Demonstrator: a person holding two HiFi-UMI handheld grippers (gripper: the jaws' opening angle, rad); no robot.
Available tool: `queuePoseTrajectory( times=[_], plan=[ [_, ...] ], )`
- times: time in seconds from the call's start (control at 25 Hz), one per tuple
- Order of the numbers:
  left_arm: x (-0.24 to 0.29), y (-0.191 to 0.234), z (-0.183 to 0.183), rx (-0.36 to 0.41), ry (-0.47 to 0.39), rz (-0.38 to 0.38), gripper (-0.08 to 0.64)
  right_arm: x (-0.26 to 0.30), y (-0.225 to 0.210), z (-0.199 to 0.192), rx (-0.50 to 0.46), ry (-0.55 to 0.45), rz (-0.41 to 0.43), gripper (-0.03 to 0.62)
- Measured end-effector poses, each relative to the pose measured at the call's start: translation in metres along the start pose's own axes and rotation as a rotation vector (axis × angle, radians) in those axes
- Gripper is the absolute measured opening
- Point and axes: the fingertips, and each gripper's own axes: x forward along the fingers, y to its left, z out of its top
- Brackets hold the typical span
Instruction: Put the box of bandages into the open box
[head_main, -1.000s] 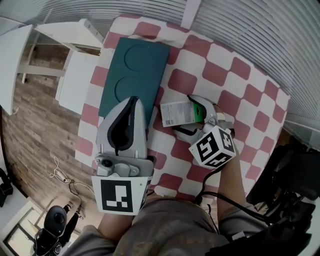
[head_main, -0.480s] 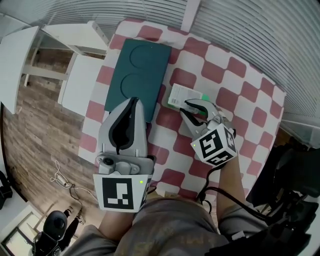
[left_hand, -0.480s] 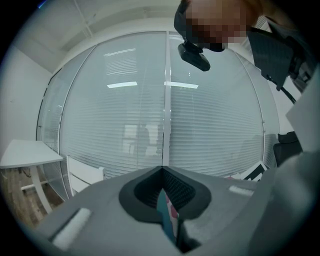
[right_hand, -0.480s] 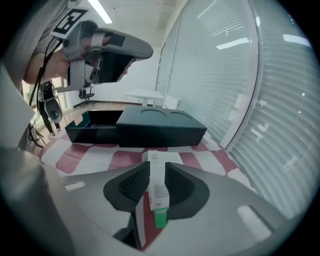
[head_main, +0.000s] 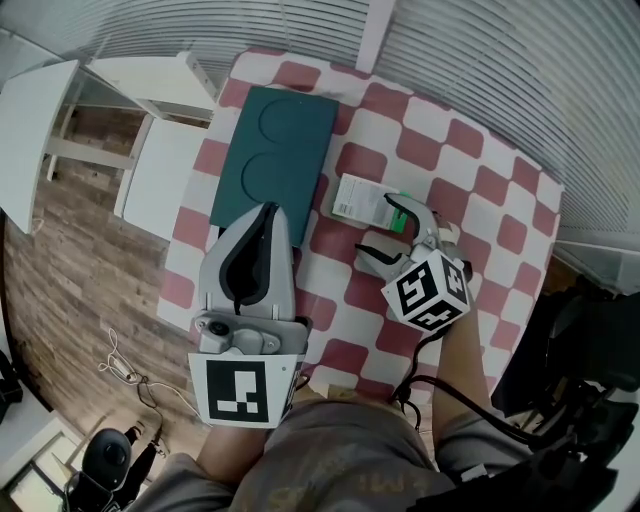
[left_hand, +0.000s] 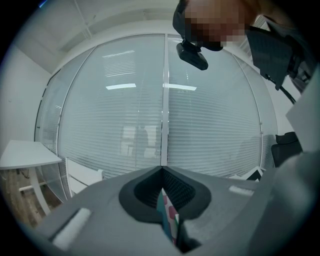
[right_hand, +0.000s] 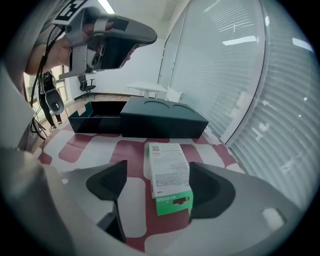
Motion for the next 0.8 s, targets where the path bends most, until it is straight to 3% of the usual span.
queuePoseTrajectory(
  times=[0.16,0.36,0.56,0.64,0.76,0.8],
  plan=[
    [0.003,0.002,-0.005,0.000,0.013,0.008,0.000,0.007,-0.007,-0.008,0.013,0.012,0.008,0.463],
    [0.009,0.006,-0.009,0.007,0.032,0.023,0.000,0.015,-0.021,-0.017,0.022,0.031,0.034,0.474],
    [0.017,0.008,-0.014,0.014,0.054,0.026,0.000,0.023,-0.024,-0.020,0.059,0.027,0.117,0.494],
    [0.020,0.009,-0.016,0.012,0.058,0.027,0.000,0.024,-0.021,-0.020,0.074,0.013,0.162,0.477],
    [0.022,0.009,-0.019,0.009,0.064,0.027,0.000,0.022,-0.012,-0.019,0.071,0.002,0.202,0.380],
    [0.022,0.010,-0.020,0.009,0.064,0.028,0.000,0.022,-0.011,-0.019,0.073,0.003,0.200,0.379]
  ],
)
